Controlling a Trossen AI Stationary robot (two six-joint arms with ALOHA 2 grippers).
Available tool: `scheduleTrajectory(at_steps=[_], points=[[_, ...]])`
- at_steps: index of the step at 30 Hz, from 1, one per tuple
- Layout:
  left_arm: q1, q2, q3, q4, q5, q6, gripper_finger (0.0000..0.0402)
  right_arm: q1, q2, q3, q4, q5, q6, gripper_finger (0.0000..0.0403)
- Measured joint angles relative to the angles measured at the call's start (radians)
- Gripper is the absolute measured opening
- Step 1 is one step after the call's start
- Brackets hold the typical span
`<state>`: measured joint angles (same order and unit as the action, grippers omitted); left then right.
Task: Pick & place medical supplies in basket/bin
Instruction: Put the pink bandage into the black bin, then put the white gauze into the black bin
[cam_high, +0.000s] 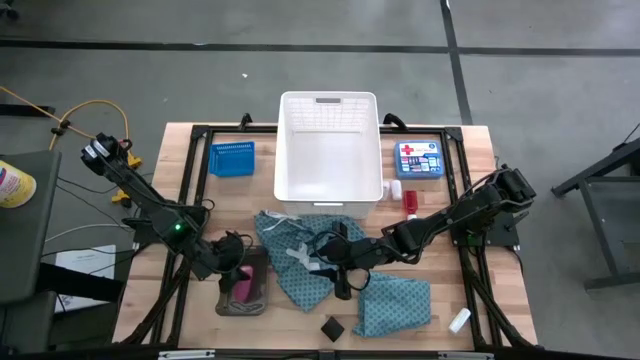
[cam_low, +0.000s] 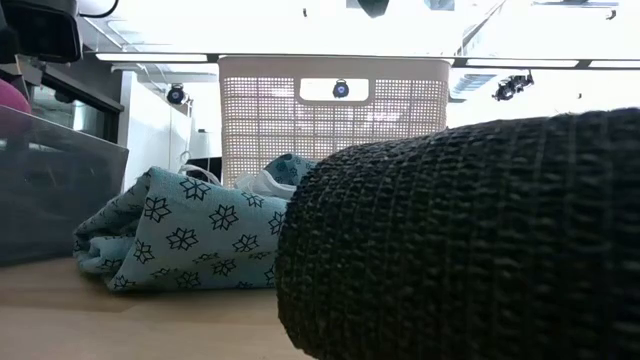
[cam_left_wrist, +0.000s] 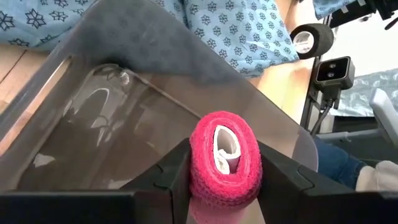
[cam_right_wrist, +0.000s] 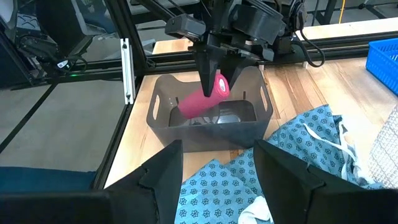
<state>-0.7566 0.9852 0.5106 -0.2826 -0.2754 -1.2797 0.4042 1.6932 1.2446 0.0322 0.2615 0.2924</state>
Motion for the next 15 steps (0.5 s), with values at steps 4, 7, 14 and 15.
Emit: scheduleTrajectory(at_steps=[4,7,14,15], points=[[0.002,0.000,0.000,-0.001,0.000,0.000,0.0140,0.000,0.000,0.000,0.000,0.000,0.000,0.0183],[0.002,0.000,0.000,-0.002,0.000,0.008,0.0157,0.000,0.000,0.000,0.000,-0.003,0.000,0.0183],[0.002,0.000,0.000,-0.002,-0.004,0.022,0.0204,0.000,0.000,0.000,0.000,-0.003,0.002,0.0183],[0.002,0.000,0.000,-0.002,-0.004,0.027,0.0209,0.000,0.000,0.000,0.000,-0.003,0.002,0.0183]])
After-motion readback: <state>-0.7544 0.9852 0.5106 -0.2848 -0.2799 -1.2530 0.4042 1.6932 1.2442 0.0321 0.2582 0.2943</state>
